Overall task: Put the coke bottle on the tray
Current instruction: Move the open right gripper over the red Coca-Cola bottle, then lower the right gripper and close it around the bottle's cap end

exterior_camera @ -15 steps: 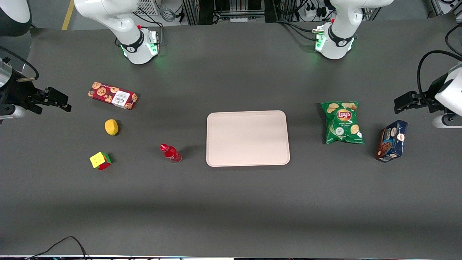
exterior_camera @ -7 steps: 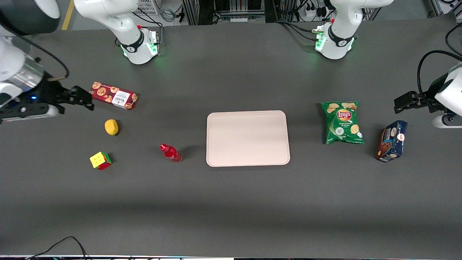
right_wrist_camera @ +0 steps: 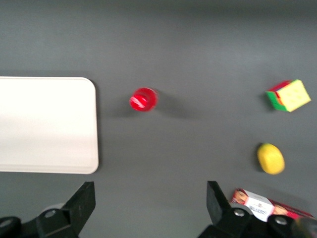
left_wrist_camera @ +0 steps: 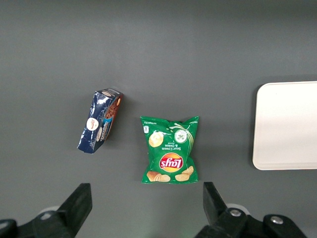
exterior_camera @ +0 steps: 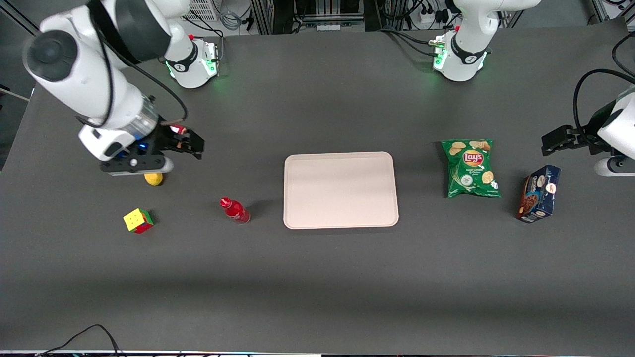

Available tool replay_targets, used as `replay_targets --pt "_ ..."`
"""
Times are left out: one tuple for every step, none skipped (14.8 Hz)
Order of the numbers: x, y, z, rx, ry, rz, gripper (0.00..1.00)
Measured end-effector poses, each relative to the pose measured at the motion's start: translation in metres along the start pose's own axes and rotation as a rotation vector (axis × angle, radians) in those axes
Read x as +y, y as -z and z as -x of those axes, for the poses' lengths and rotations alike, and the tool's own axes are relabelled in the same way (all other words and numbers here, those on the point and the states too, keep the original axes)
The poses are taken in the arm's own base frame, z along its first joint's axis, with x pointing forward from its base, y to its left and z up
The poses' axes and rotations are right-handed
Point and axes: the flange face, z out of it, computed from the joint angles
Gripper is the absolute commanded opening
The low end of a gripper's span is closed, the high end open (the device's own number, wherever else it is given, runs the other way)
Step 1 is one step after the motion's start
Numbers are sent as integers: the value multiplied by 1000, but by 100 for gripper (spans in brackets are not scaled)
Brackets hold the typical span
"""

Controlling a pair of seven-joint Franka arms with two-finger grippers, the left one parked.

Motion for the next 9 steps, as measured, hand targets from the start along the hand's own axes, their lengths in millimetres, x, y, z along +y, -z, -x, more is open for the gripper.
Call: replay_targets --pt "-9 -12 -5 0 9 -7 100" --pt "-16 -25 -10 -3 16 -13 100" --pt "-22 -43 -17 -11 20 -19 100" --pt "-25 -59 -24 -19 21 -24 100" --pt "-27 -76 -31 -27 22 -28 100" --pt "-30 -94 -37 -33 25 -30 100" --pt "-32 -111 -42 -37 32 -24 100" --pt "-33 -127 -46 -40 41 -12 100" --pt "-34 -141 -50 -45 49 0 100"
